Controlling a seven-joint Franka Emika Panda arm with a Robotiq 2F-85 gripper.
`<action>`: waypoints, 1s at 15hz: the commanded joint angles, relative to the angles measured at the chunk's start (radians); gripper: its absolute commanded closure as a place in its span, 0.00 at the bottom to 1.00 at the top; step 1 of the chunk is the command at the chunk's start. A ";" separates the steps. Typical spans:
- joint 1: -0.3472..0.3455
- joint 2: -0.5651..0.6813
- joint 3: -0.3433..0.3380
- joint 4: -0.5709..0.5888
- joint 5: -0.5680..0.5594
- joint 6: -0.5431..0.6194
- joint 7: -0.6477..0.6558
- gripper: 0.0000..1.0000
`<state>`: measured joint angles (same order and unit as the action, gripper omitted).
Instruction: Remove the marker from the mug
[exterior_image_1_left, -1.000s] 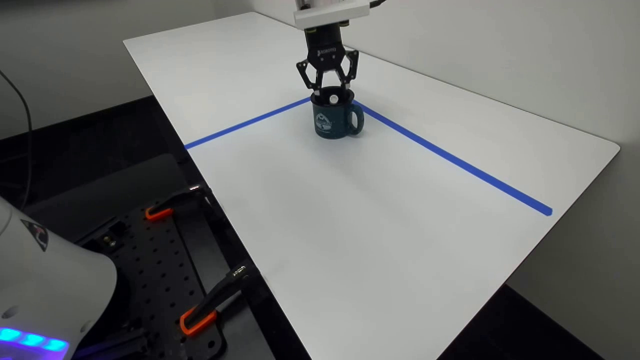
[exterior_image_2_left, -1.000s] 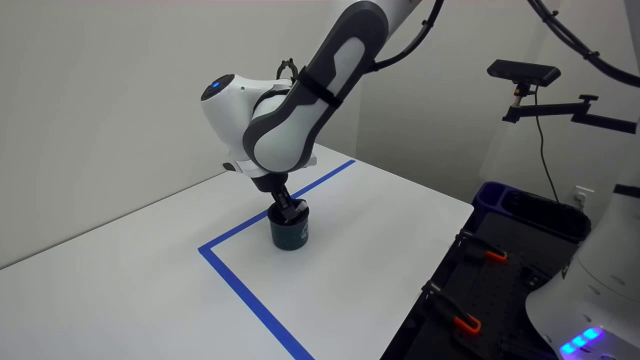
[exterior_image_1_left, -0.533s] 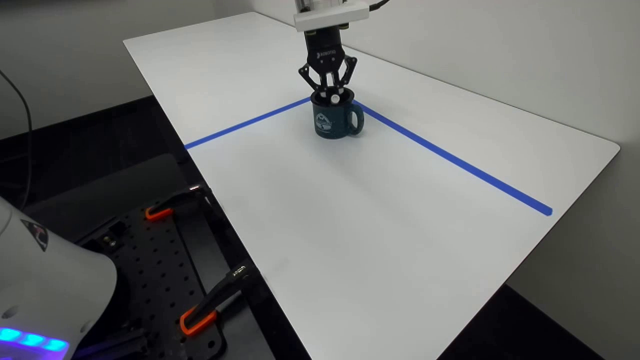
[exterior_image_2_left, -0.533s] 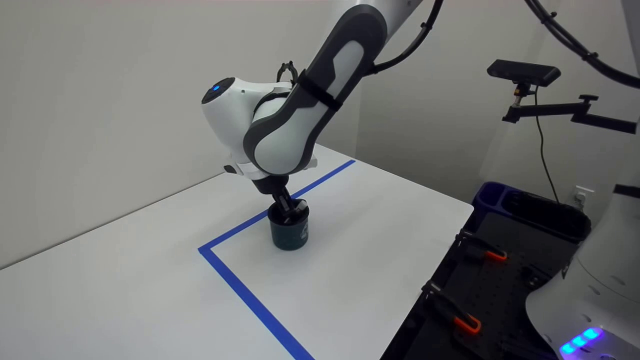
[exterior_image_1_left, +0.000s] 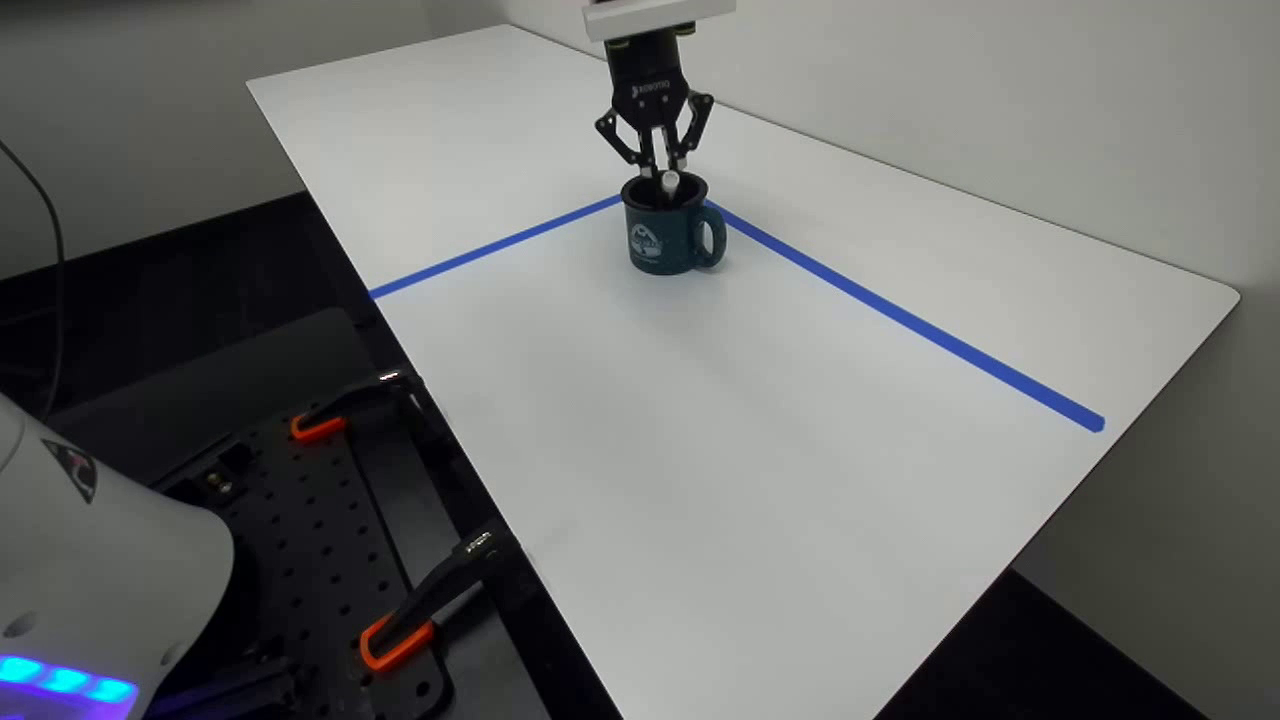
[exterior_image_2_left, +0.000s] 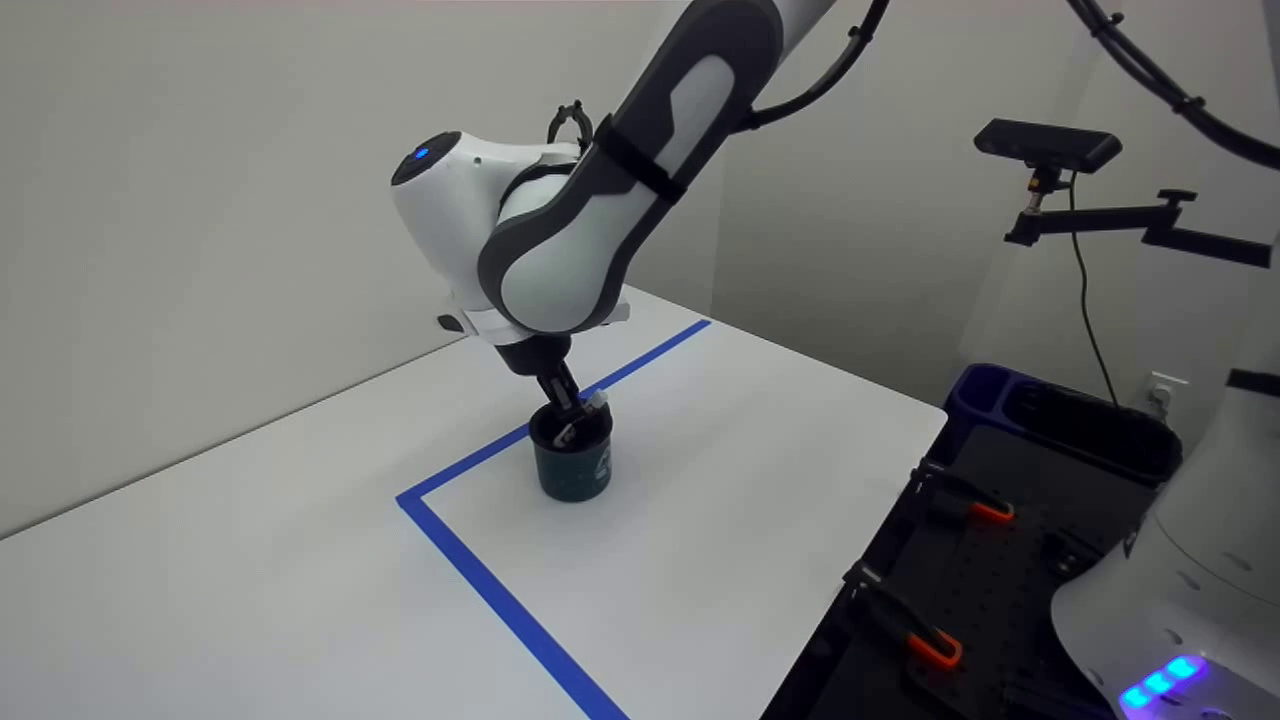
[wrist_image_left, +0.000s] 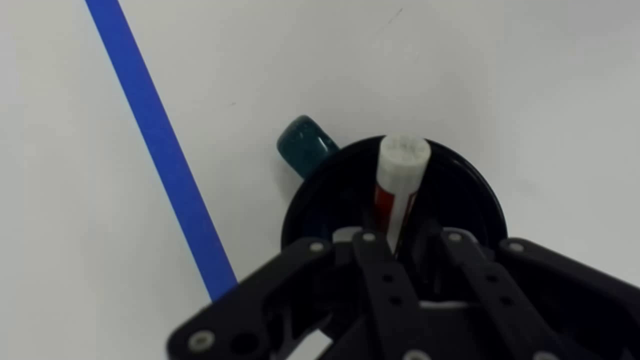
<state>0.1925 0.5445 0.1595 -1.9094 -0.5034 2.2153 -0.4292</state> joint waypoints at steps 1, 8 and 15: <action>0.015 -0.084 0.005 -0.029 0.000 -0.053 -0.014 0.95; -0.001 -0.227 -0.018 -0.103 -0.022 -0.070 0.029 0.95; -0.117 -0.388 -0.072 -0.293 0.059 0.056 0.039 0.95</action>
<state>0.1205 0.2424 0.0997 -2.0870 -0.4914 2.1848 -0.3851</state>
